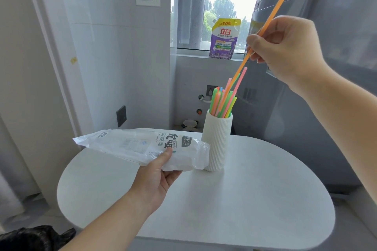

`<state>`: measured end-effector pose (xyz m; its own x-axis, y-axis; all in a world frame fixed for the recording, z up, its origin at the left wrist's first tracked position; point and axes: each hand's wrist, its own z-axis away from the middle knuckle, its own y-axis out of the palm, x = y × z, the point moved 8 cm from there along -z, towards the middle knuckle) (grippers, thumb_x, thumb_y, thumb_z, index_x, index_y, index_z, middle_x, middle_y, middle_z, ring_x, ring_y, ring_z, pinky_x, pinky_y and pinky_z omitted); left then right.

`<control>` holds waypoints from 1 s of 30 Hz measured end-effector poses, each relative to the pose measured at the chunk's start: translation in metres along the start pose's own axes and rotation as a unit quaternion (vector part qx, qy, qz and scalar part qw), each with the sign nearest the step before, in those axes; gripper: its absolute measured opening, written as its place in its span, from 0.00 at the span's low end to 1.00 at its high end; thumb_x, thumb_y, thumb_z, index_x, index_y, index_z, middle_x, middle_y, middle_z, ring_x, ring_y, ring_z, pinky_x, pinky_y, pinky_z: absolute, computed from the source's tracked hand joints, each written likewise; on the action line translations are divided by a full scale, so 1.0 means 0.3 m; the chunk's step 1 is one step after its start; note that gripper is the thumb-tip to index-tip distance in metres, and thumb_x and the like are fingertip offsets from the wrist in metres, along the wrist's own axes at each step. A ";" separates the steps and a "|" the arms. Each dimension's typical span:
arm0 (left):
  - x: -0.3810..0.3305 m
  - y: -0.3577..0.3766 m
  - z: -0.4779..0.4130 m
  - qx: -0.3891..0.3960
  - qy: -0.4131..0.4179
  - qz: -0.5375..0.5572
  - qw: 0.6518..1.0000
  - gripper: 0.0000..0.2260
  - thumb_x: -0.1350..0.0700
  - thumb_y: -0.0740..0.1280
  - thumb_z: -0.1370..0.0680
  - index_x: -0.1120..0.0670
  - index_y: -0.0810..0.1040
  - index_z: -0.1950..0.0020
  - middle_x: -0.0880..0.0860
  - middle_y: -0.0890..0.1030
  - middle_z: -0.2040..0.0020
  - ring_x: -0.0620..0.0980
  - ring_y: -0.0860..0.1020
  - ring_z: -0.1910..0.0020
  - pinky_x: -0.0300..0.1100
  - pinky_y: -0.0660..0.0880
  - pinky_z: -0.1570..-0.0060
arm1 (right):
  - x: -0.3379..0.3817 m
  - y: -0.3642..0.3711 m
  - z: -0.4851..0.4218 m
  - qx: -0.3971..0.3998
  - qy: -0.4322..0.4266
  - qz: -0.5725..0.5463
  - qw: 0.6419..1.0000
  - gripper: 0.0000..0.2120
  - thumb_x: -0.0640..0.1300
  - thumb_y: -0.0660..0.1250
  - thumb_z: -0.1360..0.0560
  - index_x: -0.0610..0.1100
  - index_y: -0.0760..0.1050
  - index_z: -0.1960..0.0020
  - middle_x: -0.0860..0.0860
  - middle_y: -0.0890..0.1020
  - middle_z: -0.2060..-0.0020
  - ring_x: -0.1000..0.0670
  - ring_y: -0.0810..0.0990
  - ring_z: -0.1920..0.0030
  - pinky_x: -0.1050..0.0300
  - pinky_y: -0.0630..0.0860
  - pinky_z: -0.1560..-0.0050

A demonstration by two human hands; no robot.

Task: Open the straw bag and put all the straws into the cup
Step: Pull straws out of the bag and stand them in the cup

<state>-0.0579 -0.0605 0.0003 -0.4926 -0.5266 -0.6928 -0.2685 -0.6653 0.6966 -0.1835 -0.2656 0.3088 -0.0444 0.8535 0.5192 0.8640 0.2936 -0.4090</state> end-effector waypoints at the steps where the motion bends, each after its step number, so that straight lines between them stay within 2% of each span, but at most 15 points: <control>1: 0.000 0.000 0.000 0.000 -0.001 0.000 1.000 0.16 0.62 0.71 0.22 0.53 0.80 0.35 0.52 0.88 0.46 0.49 0.87 0.53 0.43 0.83 0.63 | -0.006 0.012 0.004 0.009 -0.001 0.007 1.000 0.09 0.48 0.72 0.24 0.42 0.81 0.55 0.49 0.87 0.61 0.52 0.87 0.63 0.47 0.85 0.54; 3: 0.003 0.003 0.000 0.001 -0.003 -0.002 1.000 0.15 0.62 0.71 0.22 0.53 0.80 0.35 0.52 0.88 0.46 0.49 0.87 0.53 0.42 0.84 0.63 | -0.017 0.034 0.015 0.024 -0.003 0.016 1.000 0.07 0.49 0.72 0.25 0.45 0.81 0.58 0.49 0.86 0.60 0.49 0.86 0.60 0.45 0.84 0.52; 6: 0.004 0.004 0.001 0.000 -0.004 -0.006 1.000 0.15 0.62 0.71 0.22 0.53 0.80 0.36 0.52 0.88 0.46 0.49 0.87 0.54 0.42 0.83 0.63 | -0.035 0.072 0.033 0.047 -0.005 0.034 0.998 0.06 0.48 0.73 0.25 0.49 0.80 0.60 0.52 0.85 0.62 0.51 0.83 0.62 0.49 0.83 0.51; 11: 0.001 0.000 -0.003 0.000 -0.003 -0.005 1.000 0.15 0.62 0.71 0.22 0.53 0.80 0.35 0.53 0.88 0.45 0.49 0.87 0.53 0.43 0.84 0.62 | -0.051 0.076 0.041 0.026 -0.011 0.040 0.999 0.07 0.49 0.72 0.24 0.46 0.80 0.57 0.54 0.83 0.62 0.54 0.81 0.62 0.55 0.80 0.55; 15: 0.000 -0.005 -0.008 -0.003 -0.004 -0.004 1.000 0.15 0.62 0.71 0.22 0.54 0.80 0.35 0.53 0.88 0.45 0.49 0.87 0.53 0.43 0.84 0.62 | -0.032 0.034 0.020 -0.009 -0.014 0.033 0.999 0.09 0.48 0.72 0.24 0.41 0.81 0.55 0.46 0.85 0.59 0.45 0.85 0.57 0.46 0.83 0.51; 18: 0.003 -0.001 -0.009 -0.002 -0.005 -0.005 1.000 0.15 0.62 0.71 0.22 0.53 0.80 0.36 0.53 0.88 0.46 0.49 0.87 0.53 0.43 0.84 0.62 | -0.020 0.032 0.020 -0.005 -0.031 0.052 0.998 0.08 0.47 0.71 0.24 0.41 0.81 0.54 0.47 0.85 0.58 0.46 0.84 0.57 0.49 0.82 0.52; 22: 0.006 0.002 -0.007 -0.001 -0.006 -0.006 1.000 0.15 0.62 0.71 0.22 0.53 0.80 0.35 0.53 0.88 0.46 0.49 0.87 0.53 0.43 0.84 0.63 | -0.021 0.055 0.038 0.015 -0.037 0.054 0.998 0.06 0.46 0.71 0.24 0.43 0.80 0.55 0.51 0.84 0.61 0.49 0.83 0.60 0.53 0.81 0.54; 24: 0.006 0.001 -0.006 0.000 -0.005 -0.007 1.000 0.16 0.61 0.71 0.22 0.53 0.80 0.35 0.53 0.88 0.45 0.49 0.87 0.53 0.43 0.84 0.63 | -0.035 0.075 0.046 0.029 -0.028 0.056 0.998 0.07 0.47 0.71 0.24 0.43 0.80 0.55 0.52 0.84 0.61 0.51 0.83 0.61 0.52 0.82 0.54; 26: 0.007 -0.001 -0.005 0.000 -0.006 -0.008 1.000 0.16 0.61 0.71 0.22 0.53 0.80 0.34 0.53 0.88 0.45 0.49 0.87 0.53 0.42 0.83 0.63 | -0.051 0.098 0.052 0.049 -0.017 0.057 0.997 0.07 0.48 0.71 0.24 0.44 0.80 0.53 0.51 0.85 0.60 0.49 0.84 0.59 0.48 0.82 0.51; 28: 0.007 -0.003 -0.004 -0.001 -0.006 -0.007 1.000 0.16 0.62 0.71 0.22 0.54 0.80 0.34 0.53 0.88 0.45 0.49 0.87 0.53 0.43 0.84 0.63 | -0.065 0.126 0.063 0.068 -0.002 0.059 0.996 0.08 0.46 0.71 0.24 0.45 0.78 0.46 0.50 0.85 0.60 0.49 0.84 0.59 0.46 0.82 0.48; 30: 0.007 0.000 -0.004 0.001 -0.007 -0.007 1.000 0.15 0.62 0.71 0.22 0.54 0.80 0.35 0.53 0.88 0.46 0.49 0.87 0.53 0.43 0.84 0.63 | -0.078 0.148 0.073 0.072 0.007 0.074 0.995 0.21 0.45 0.72 0.24 0.47 0.71 0.34 0.51 0.83 0.62 0.51 0.82 0.61 0.49 0.81 0.48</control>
<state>-0.0579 -0.0621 -0.0013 -0.5002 -0.5102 -0.6997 -0.2763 -0.6717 0.6873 -0.1550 -0.2632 0.2619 0.0849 0.8862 0.4554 0.7795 0.2256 -0.5843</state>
